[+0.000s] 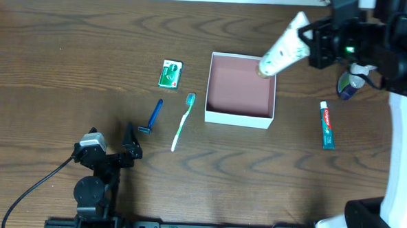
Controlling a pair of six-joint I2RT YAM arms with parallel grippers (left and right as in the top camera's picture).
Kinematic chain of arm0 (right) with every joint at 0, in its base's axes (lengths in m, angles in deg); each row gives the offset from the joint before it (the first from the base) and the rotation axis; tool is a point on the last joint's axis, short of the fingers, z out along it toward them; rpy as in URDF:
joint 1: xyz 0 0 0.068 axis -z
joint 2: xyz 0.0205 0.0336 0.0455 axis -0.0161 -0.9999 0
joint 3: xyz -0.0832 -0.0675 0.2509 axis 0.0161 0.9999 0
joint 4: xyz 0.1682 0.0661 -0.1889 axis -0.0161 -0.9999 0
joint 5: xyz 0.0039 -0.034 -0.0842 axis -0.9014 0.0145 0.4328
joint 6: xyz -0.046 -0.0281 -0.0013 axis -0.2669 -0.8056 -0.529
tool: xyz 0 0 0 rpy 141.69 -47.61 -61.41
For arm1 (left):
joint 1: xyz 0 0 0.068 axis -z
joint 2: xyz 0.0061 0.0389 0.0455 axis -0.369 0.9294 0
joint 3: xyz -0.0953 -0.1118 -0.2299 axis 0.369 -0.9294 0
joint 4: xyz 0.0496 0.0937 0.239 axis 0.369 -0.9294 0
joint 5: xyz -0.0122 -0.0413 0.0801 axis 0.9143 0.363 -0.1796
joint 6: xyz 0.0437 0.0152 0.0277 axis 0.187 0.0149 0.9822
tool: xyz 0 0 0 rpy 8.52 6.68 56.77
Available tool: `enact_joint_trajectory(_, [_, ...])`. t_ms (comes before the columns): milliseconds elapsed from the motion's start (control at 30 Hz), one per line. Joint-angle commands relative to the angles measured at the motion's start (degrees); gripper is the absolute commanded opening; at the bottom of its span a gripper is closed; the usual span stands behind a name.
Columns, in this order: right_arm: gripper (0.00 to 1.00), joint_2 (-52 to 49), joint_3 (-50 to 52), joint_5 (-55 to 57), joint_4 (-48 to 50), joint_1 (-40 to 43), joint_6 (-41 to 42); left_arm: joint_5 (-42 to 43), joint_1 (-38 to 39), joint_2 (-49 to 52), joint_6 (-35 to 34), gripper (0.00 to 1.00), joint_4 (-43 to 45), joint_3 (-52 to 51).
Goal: Pack container
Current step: 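Lift the Pantene tube and carry it over the box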
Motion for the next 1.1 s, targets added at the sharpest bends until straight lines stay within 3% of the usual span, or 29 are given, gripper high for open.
enact_joint_trajectory(0, [0.02,-3.2,-0.1,-1.3,2.0,-2.6,-0.6,0.2,-0.2,-0.3,0.3,0.98,-1.0,-1.7])
enact_joint_trajectory(433, [0.02,-19.0,-0.1,3.2,9.0,-8.9,-0.2,0.2,-0.2,-0.3,0.3,0.98,-1.0,-1.7])
enact_joint_trajectory(1067, [0.01,-28.8,0.0,5.2,16.1,-11.3,1.3,0.2,-0.2,-0.3,0.3,0.98,-1.0,-1.7])
